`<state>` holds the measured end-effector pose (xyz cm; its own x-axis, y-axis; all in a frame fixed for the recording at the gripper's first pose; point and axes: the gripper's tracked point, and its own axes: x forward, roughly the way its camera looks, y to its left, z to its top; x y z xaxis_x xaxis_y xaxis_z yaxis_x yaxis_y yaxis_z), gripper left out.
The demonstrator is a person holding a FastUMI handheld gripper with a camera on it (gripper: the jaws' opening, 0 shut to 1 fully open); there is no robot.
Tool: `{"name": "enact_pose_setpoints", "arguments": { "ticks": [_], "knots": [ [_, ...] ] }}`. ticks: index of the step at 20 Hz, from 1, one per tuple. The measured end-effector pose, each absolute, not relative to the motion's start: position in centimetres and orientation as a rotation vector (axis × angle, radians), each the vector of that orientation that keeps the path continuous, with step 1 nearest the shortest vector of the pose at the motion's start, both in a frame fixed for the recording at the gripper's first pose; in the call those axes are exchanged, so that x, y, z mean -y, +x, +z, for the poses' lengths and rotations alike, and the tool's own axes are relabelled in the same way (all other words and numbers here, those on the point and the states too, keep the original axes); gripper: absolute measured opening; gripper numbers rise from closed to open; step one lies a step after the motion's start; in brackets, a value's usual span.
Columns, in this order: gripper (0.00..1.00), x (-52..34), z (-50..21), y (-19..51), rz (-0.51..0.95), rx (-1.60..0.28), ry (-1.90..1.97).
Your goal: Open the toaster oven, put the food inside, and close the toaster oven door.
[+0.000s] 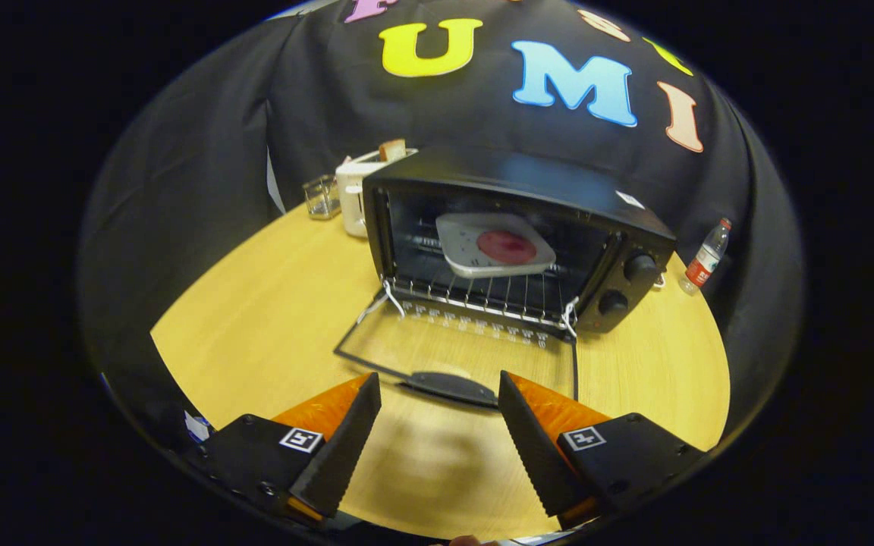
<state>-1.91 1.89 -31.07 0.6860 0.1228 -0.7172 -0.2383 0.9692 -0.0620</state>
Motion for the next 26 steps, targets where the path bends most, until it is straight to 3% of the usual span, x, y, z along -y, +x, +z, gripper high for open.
{"name": "enact_pose_setpoints", "arguments": {
  "ticks": [5, 26],
  "knots": [
    [1.00, -0.5, -35.2, -3.5, 0.153, -0.988, -0.131],
    [0.97, -3.4, -38.6, 0.6, -0.034, -1.143, 0.032]
  ]
}}
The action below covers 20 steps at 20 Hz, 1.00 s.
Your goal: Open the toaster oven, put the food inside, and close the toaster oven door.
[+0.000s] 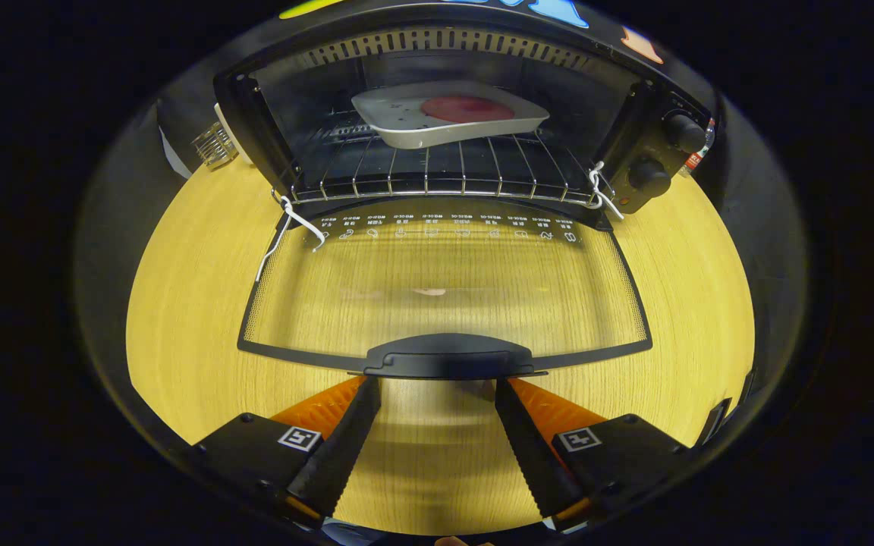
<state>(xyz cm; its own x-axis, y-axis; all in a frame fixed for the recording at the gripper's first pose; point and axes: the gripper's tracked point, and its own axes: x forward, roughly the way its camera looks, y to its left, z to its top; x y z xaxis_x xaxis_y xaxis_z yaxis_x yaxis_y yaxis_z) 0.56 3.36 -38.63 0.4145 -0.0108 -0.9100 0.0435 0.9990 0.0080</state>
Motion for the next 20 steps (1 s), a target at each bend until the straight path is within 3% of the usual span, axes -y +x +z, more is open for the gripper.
{"name": "enact_pose_setpoints", "arguments": {
  "ticks": [12, 20],
  "knots": [
    [0.97, -3.4, -33.3, -0.2, -0.017, -1.009, 0.041],
    [0.97, -3.6, -20.8, 4.3, -0.002, -0.622, -0.004]
  ]
}}
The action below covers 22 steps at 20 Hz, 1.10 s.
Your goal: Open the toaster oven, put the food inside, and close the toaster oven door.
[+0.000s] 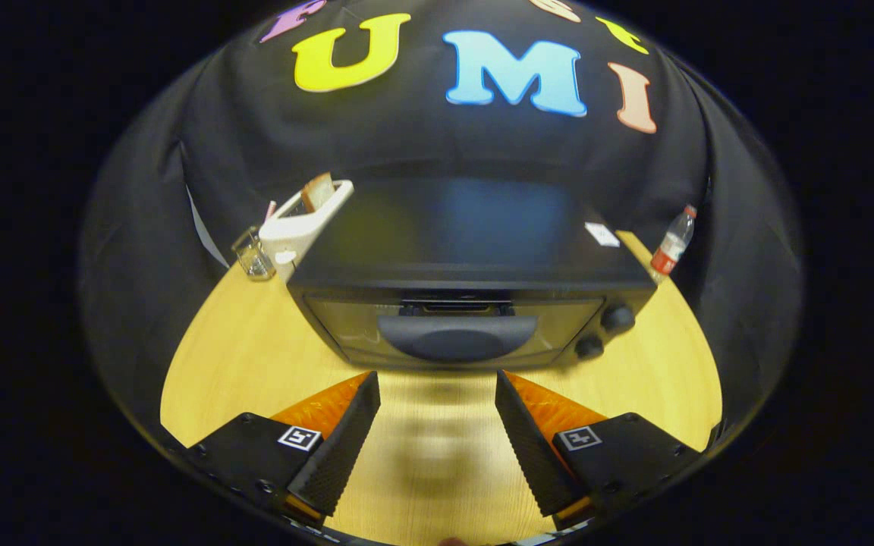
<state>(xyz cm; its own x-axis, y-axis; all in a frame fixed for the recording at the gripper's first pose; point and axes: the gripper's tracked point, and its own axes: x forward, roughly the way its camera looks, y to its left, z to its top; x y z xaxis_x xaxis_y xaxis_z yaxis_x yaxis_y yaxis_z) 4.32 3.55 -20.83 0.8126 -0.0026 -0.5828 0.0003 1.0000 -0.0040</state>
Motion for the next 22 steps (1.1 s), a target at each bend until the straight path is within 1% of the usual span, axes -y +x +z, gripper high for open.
{"name": "enact_pose_setpoints", "arguments": {
  "ticks": [2, 4, 9, 15, 18, 22],
  "knots": [
    [0.97, -3.3, -16.5, 5.5, -0.007, -0.505, -0.023],
    [0.97, -3.4, -13.3, 4.8, 0.000, -0.416, -0.012],
    [0.97, -1.0, -8.4, 1.1, -0.008, -0.288, 0.018],
    [0.97, 4.6, -5.2, -3.2, -0.077, -0.194, -0.006],
    [0.97, 6.8, -5.5, -4.0, -0.116, -0.205, 0.000],
    [0.97, 7.9, -5.0, -4.4, -0.127, -0.193, 0.013]
  ]
}}
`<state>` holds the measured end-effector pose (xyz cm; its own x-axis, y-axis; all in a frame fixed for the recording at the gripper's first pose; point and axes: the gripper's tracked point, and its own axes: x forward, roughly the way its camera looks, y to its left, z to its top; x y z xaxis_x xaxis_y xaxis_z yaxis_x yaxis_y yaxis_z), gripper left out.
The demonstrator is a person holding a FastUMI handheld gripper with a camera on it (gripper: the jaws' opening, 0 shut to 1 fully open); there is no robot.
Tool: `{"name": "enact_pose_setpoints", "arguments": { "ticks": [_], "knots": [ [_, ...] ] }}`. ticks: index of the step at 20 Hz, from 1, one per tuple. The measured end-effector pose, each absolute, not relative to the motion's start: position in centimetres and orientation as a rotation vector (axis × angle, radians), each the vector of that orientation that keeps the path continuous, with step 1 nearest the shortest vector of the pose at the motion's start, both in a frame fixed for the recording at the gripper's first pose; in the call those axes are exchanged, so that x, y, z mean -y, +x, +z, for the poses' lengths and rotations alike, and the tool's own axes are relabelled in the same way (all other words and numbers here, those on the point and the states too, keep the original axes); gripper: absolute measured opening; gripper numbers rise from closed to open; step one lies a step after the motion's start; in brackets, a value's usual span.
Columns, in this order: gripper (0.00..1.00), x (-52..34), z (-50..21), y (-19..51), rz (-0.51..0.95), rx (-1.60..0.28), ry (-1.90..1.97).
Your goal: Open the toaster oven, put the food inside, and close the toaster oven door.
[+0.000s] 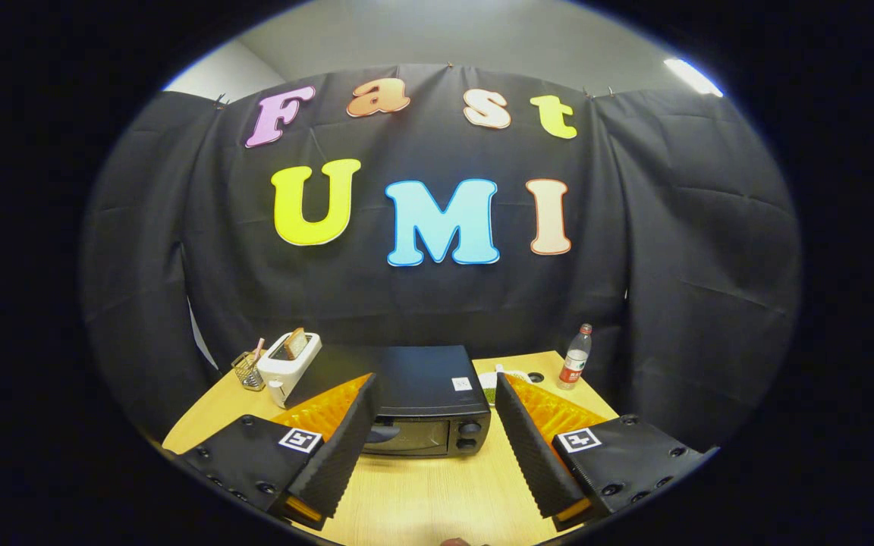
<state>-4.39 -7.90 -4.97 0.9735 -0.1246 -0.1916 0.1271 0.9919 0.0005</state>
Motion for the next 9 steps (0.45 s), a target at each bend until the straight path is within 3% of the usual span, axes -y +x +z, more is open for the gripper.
{"name": "enact_pose_setpoints", "arguments": {
  "ticks": [9],
  "knots": [
    [0.97, 7.6, -3.7, -5.3, -0.115, -0.172, 0.029]
  ]
}}
